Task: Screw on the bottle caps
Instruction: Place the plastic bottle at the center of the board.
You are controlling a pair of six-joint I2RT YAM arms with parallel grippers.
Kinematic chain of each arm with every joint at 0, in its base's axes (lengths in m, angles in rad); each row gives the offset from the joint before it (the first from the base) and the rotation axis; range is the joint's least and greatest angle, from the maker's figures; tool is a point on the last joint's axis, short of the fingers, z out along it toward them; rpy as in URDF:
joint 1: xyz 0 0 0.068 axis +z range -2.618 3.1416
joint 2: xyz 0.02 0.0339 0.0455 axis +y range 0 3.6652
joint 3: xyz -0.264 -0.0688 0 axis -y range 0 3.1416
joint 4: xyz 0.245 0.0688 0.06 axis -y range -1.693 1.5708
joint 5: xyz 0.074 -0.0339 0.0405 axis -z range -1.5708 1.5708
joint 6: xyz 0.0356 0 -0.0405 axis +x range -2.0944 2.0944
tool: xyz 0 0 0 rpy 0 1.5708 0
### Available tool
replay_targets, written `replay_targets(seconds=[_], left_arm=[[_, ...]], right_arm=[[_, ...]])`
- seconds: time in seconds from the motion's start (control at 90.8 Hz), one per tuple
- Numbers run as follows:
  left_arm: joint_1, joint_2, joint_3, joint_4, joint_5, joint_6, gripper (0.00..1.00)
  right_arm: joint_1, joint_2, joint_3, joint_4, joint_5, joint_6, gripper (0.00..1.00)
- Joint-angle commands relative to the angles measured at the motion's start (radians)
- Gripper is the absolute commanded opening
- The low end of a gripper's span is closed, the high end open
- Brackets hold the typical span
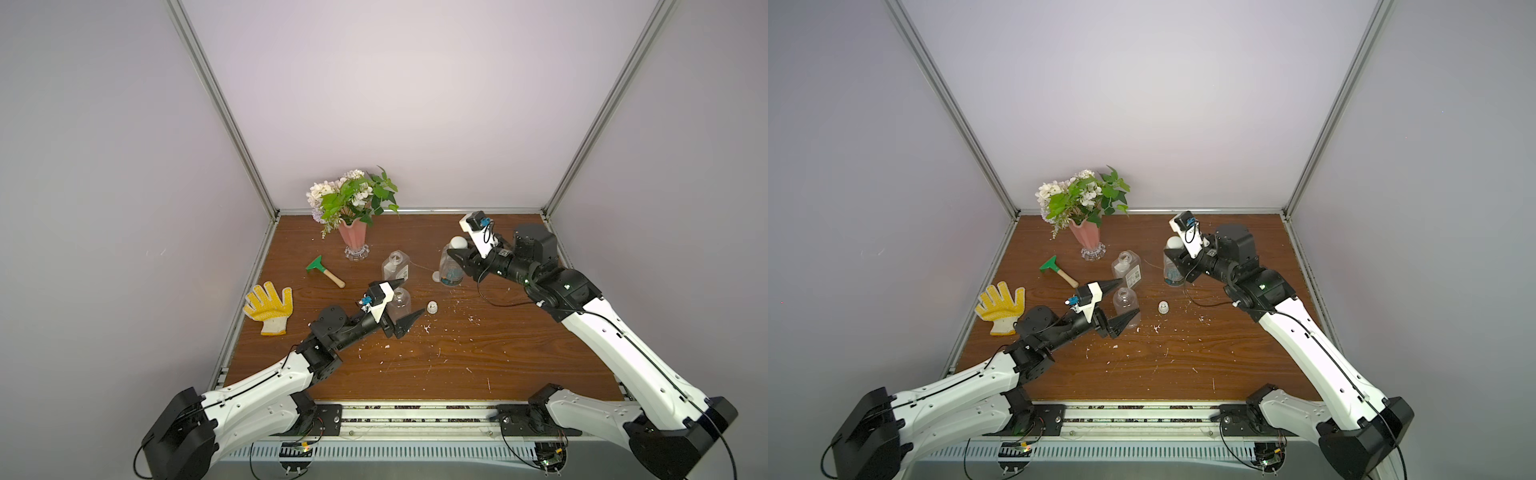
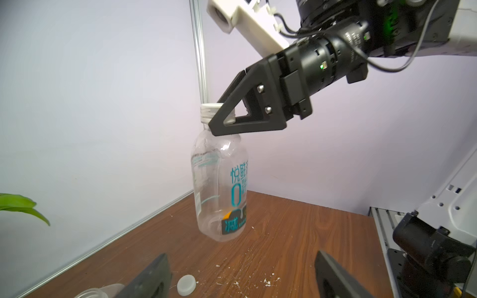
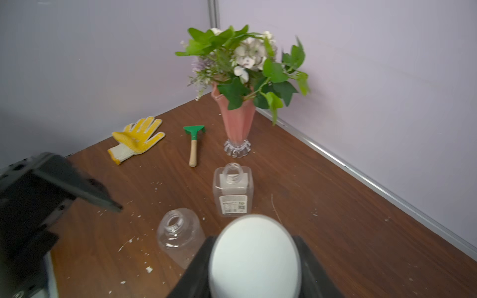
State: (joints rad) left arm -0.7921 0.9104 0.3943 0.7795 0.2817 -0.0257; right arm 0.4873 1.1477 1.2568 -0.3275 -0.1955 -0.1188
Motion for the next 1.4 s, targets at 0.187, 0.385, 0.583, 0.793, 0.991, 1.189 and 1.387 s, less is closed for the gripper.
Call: replay_targets(seconds=[0.187, 0.385, 0.583, 0.793, 0.991, 1.189, 1.387], left_arm=[[0.004, -0.092, -0.024, -0.150, -0.199, 0.017, 0.96], [0.005, -0.118, -0.040, -0.178, -0.270, 0.009, 1.00], [0.005, -0.126, -0.050, -0.189, -0.280, -0.009, 1.00], [0.004, -0.134, -0.057, -0.195, -0.281, -0.018, 1.00], [0.005, -0.137, -0.072, -0.182, -0.299, -0.019, 1.00], [0.004, -0.136, -0.078, -0.171, -0.309, -0.020, 1.00], [0.004, -0.134, -0.083, -0.161, -0.313, -0.023, 1.00]], right_arm=[[-0.105, 0.133, -0.094, 0.373, -0.001, -0.010, 0.14], [-0.133, 0.244, -0.178, 0.573, 0.000, -0.005, 0.14], [-0.153, 0.327, -0.250, 0.690, -0.022, 0.006, 0.14], [-0.191, 0.375, -0.321, 0.781, -0.035, 0.015, 0.15], [-0.207, 0.404, -0.353, 0.783, -0.035, 0.002, 0.17], [-0.213, 0.412, -0.392, 0.796, -0.024, -0.007, 0.20], [-0.214, 0.407, -0.419, 0.801, -0.009, -0.005, 0.34]])
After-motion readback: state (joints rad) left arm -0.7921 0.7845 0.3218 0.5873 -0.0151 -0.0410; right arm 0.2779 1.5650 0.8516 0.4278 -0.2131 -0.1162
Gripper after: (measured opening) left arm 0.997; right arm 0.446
